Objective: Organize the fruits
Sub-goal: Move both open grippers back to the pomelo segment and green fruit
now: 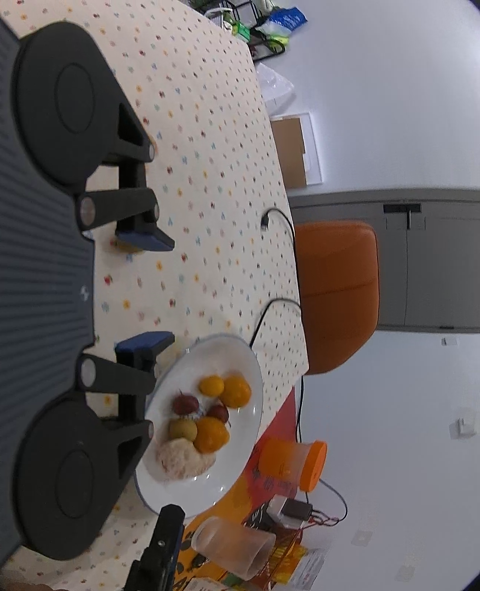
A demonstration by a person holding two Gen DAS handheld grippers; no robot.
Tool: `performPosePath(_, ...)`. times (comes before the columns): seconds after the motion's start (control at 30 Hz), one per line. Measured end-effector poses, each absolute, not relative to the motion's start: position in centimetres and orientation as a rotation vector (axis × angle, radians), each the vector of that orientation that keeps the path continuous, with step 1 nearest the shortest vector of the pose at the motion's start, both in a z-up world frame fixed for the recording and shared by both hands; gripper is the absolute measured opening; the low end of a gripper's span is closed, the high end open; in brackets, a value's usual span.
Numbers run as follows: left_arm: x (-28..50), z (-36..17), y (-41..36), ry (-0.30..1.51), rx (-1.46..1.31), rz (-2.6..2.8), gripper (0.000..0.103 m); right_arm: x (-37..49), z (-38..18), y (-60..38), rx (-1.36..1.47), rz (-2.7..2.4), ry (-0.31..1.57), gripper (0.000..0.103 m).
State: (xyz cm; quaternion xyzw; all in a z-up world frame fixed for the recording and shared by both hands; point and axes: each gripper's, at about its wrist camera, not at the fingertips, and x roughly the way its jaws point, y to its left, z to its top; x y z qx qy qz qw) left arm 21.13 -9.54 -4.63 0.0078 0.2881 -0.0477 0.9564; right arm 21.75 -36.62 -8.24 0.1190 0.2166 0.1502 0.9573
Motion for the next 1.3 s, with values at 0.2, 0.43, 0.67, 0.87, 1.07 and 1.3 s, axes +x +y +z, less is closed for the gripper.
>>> performPosePath(0.2, 20.7, -4.9, -7.4, 0.592, -0.013, -0.052, 0.052, 22.0, -7.9, -35.0, 0.217, 0.332, 0.437, 0.045)
performPosePath(0.43, 20.2, -5.3, -4.7, 0.602, -0.047, 0.004, 0.052, 22.5, -7.3, -32.3, 0.178, 0.389, 0.435, 0.047)
performPosePath(0.67, 19.6, -5.5, -2.3, 0.604, -0.084, 0.057, 0.052, 23.1, -7.1, -29.1, 0.134, 0.460, 0.449, 0.054)
performPosePath(0.87, 19.4, -5.9, -0.4, 0.621, -0.108, 0.101, 0.055, 23.4, -6.9, -26.9, 0.100, 0.485, 0.436, 0.074)
performPosePath(1.07, 18.6, -5.8, 1.2, 0.601, -0.121, 0.159, 0.083, 23.4, -6.8, -25.4, 0.081, 0.512, 0.421, 0.086)
performPosePath(1.3, 18.0, -6.0, 2.9, 0.609, -0.136, 0.198, 0.085, 23.8, -6.7, -23.0, 0.035, 0.546, 0.422, 0.094)
